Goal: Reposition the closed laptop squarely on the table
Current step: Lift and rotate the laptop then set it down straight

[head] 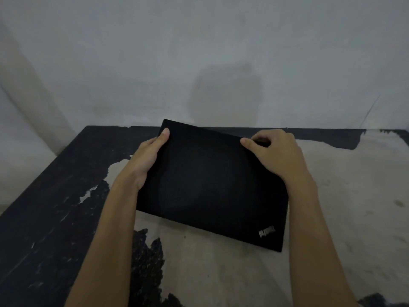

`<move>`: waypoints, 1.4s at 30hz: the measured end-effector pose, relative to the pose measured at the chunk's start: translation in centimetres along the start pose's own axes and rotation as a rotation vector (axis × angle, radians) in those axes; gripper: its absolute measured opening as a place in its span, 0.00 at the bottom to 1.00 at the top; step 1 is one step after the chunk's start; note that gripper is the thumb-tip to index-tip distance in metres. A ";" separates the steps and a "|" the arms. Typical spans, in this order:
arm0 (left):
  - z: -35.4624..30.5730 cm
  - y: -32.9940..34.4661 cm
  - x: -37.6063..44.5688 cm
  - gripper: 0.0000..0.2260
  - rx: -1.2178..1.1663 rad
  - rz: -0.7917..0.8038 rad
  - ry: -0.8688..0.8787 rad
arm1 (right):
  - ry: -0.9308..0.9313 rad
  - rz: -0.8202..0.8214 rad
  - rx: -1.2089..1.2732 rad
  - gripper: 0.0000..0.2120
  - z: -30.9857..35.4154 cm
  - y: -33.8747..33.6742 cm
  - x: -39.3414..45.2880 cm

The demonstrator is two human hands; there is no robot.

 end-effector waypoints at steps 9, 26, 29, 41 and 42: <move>0.6 1.0 0.6 0.21 -0.150 -0.061 0.016 | 0.189 -0.070 0.562 0.45 -6.7 1.2 -1.0; 3.2 4.8 5.0 0.12 0.000 -0.199 0.138 | 0.381 -0.099 0.730 0.42 -14.5 4.7 -1.1; 3.2 4.7 5.4 0.14 0.123 -0.263 0.197 | 0.362 -0.127 0.699 0.33 -14.4 4.5 -0.9; 2.8 4.6 5.1 0.13 0.375 -0.338 0.303 | 0.384 -0.022 0.464 0.22 -15.7 5.9 -0.4; 2.8 4.6 5.1 0.13 0.387 -0.343 0.301 | 0.382 -0.001 0.464 0.23 -15.8 6.1 -0.3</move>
Point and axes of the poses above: each hand's wrist, its own x-axis towards the middle knuckle, its own y-axis out of the palm, z = x × y, the point moved 9 cm from there along x, towards the middle knuckle, and after that the axes turned 5 degrees about -y, right-handed, at the moved point
